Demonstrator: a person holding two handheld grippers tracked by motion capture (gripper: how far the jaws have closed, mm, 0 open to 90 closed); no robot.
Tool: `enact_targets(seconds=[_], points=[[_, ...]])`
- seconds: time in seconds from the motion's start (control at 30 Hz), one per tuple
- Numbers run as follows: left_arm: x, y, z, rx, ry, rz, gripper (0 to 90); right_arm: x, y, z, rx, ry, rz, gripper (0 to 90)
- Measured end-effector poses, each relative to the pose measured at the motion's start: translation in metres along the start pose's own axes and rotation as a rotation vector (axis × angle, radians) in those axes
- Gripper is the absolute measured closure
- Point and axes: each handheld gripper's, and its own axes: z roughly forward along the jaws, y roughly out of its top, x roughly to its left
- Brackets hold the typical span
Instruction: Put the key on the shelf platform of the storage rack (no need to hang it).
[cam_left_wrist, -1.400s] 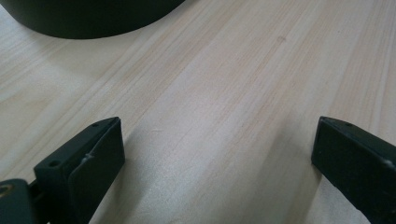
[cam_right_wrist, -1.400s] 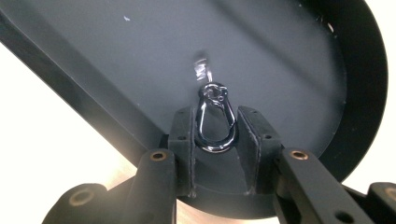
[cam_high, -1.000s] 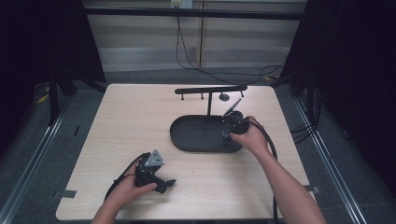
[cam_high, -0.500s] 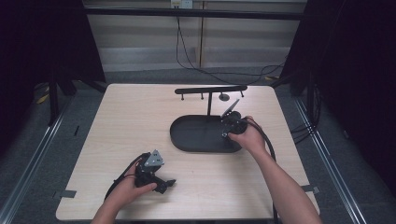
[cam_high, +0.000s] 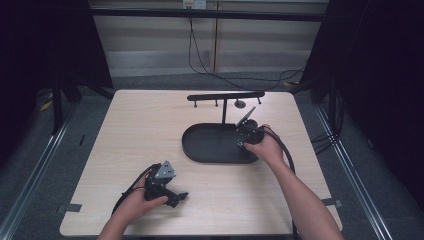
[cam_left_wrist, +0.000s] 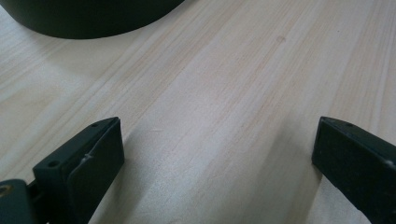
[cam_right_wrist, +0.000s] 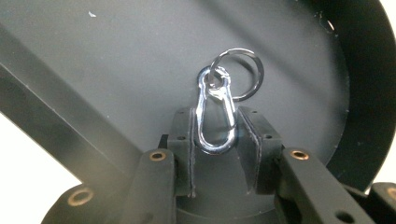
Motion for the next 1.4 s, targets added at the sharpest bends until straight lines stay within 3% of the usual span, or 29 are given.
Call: enact_targets(seconds=[0.73, 0.97, 1.17, 1.4], points=[[0.0, 0.0, 0.0, 0.0, 0.0, 0.0, 2.0, 0.003, 0.001, 0.001, -0.017, 0.005, 0.0, 61.5], [0.0, 0.0, 0.0, 0.0, 0.0, 0.001, 2.0, 0.004, -0.001, -0.006, -0.029, 0.029, 0.02, 49.7], [0.0, 0.0, 0.0, 0.0, 0.0, 0.001, 2.0, 0.005, -0.002, -0.011, -0.04, 0.036, 0.01, 42.4], [0.0, 0.0, 0.0, 0.0, -0.001, 0.001, 2.0, 0.007, -0.005, -0.019, -0.061, 0.044, 0.013, 37.4]])
